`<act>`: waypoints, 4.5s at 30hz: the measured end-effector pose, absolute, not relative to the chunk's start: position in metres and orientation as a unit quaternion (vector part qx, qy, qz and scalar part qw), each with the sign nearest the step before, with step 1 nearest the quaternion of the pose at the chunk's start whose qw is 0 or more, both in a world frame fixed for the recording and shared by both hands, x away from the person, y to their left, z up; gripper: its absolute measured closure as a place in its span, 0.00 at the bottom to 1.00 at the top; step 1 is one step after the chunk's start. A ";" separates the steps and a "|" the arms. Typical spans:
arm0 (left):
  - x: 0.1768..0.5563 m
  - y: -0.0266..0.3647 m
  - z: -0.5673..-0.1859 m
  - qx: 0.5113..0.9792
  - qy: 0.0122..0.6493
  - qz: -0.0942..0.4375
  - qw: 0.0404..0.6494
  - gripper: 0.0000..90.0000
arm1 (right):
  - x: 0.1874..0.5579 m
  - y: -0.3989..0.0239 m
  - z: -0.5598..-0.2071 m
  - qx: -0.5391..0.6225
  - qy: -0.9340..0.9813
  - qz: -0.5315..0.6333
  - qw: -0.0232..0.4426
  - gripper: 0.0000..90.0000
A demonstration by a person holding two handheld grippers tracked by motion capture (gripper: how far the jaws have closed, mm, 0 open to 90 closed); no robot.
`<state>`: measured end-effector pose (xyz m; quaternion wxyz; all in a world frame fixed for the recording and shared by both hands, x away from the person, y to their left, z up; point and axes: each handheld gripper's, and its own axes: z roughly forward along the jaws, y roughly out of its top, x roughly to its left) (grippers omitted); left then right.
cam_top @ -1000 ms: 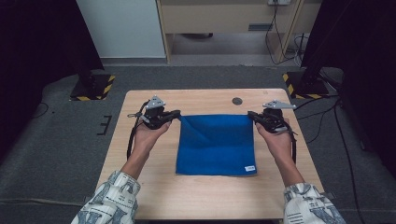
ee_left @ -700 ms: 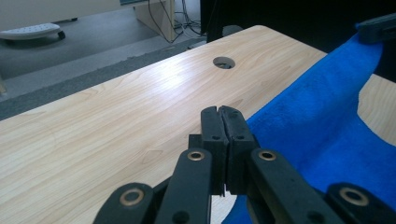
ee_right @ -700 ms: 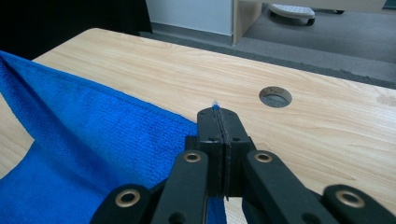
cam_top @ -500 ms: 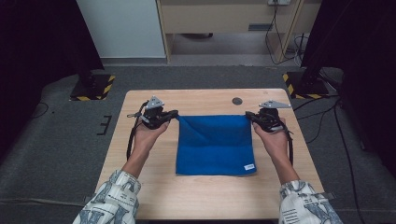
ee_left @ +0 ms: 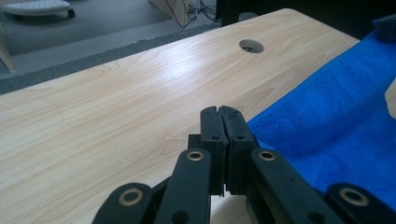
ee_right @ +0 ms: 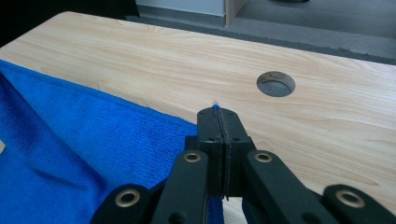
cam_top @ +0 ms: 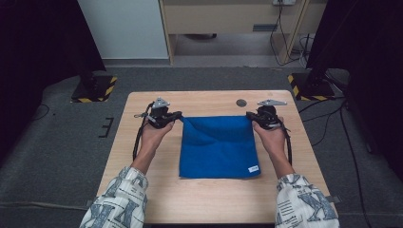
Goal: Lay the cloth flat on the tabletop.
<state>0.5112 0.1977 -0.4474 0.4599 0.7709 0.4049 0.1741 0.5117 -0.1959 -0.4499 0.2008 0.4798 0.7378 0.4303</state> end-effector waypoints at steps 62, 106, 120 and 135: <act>0.556 0.180 -0.469 0.753 0.428 0.193 0.461 0.98 | 0.556 -0.204 -0.464 0.524 0.723 0.402 0.204 0.99; 0.523 0.197 -0.422 0.759 0.426 0.199 0.450 0.11 | 0.521 -0.200 -0.437 0.504 0.718 0.423 0.227 0.11; 0.508 0.189 -0.425 0.778 0.393 0.190 0.452 0.10 | 0.501 -0.188 -0.433 0.475 0.739 0.431 0.205 0.10; 0.491 0.195 -0.430 0.791 0.374 0.183 0.448 0.09 | 0.479 -0.148 -0.433 0.427 0.769 0.447 0.165 0.11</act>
